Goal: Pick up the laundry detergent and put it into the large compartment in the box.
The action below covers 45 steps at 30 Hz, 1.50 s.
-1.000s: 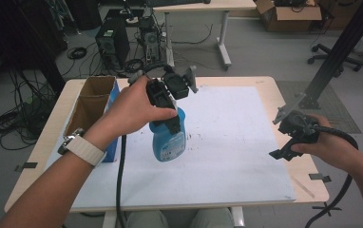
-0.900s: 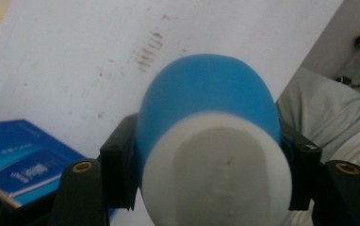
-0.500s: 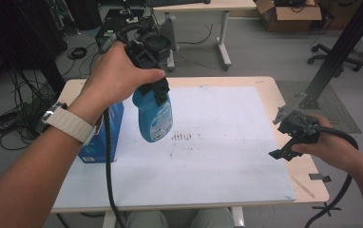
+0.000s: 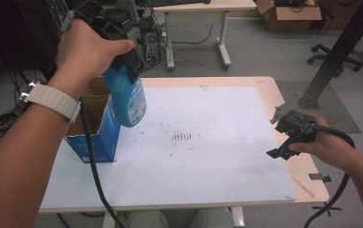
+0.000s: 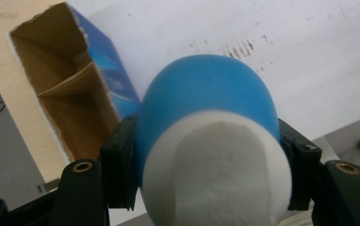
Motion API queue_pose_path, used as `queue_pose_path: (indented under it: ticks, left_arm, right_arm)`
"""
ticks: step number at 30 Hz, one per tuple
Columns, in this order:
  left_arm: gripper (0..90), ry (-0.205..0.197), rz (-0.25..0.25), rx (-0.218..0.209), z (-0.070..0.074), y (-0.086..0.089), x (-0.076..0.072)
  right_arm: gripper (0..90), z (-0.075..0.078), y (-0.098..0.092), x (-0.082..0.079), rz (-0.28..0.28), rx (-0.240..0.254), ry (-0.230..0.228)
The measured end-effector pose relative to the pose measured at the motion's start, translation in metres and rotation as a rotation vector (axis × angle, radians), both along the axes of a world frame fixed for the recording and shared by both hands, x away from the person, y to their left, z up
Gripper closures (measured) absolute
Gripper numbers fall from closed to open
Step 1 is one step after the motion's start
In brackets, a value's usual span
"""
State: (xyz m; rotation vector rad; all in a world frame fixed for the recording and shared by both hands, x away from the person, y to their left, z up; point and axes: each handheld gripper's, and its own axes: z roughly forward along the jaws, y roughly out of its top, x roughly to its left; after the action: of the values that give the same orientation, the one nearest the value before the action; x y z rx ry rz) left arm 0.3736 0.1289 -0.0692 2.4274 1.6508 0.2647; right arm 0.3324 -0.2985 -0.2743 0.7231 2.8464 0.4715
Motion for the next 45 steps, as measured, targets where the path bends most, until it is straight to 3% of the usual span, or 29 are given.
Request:
queue_pose_path:
  ticks: [4,19,27,35,45]
  left_arm:
    - [37.4,-0.005,0.050,-0.015,0.002,0.016,0.003]
    - [37.5,-0.039,0.201,0.002,0.005,0.054,0.012]
    - [37.5,-0.051,0.247,-0.008,0.000,0.071,0.016]
    - [37.5,-0.073,0.291,0.014,-0.004,0.084,0.021]
    - [37.5,-0.092,0.331,0.024,-0.018,0.098,0.027]
  right_arm:
    - [8.5,0.000,0.000,0.000,0.001,0.000,-0.001]
    - [8.5,-0.002,-0.001,0.003,-0.006,-0.004,0.003]
    - [8.5,0.000,0.000,0.004,-0.016,-0.008,0.008]
    - [8.5,-0.002,0.000,0.006,-0.020,-0.010,0.014]
    - [8.5,-0.002,0.000,0.008,-0.025,-0.008,0.014]
